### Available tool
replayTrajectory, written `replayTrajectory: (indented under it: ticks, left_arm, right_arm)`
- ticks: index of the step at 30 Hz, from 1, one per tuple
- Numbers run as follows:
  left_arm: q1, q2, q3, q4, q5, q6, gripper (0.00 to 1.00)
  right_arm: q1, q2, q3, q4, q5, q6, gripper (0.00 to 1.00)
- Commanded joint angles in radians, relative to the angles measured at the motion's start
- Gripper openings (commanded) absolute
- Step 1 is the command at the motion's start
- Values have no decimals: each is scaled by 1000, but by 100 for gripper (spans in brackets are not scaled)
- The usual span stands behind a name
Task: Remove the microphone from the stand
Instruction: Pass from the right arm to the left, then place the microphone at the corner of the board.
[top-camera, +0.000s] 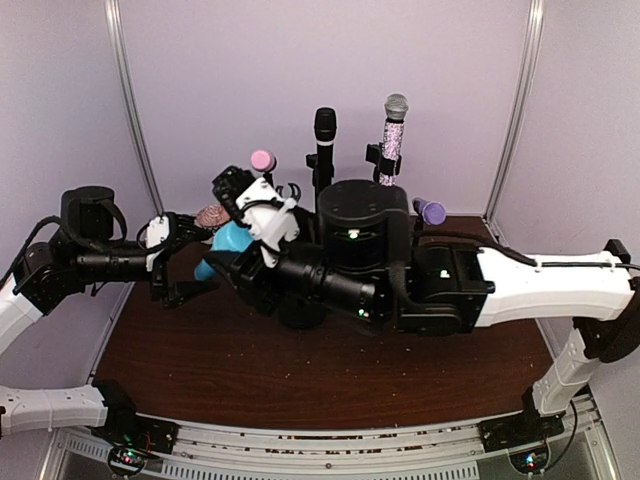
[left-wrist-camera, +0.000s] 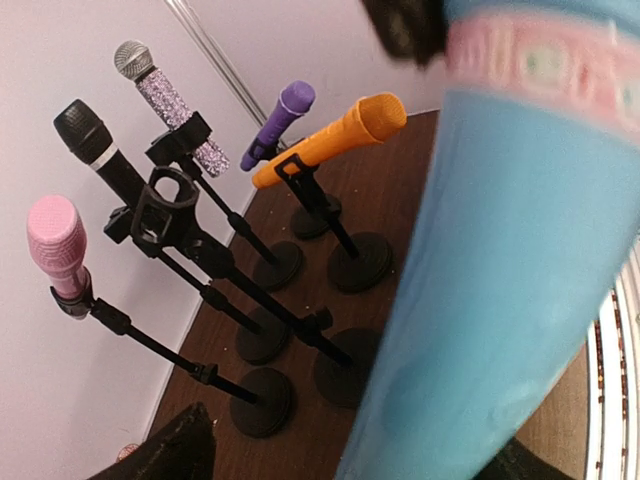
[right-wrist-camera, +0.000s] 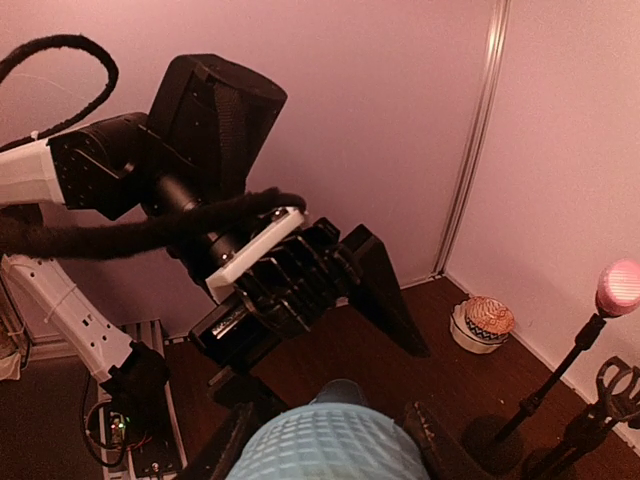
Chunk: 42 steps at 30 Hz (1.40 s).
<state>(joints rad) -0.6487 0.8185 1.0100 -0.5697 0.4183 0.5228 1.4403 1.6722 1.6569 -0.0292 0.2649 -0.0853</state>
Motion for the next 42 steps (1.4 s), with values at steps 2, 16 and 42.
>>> replayTrajectory:
  ticks: [2, 16, 42]
  left_arm:
    - [3, -13, 15, -20, 40, 58, 79]
    - [3, -22, -12, -21, 30, 67, 5]
    - [689, 679, 177, -186, -356, 162, 0]
  right_arm:
    - [-25, 61, 101, -31, -129, 72, 0]
    - [-69, 83, 59, 39, -167, 183, 47]
    - [-91, -274, -371, 8, 169, 435, 97]
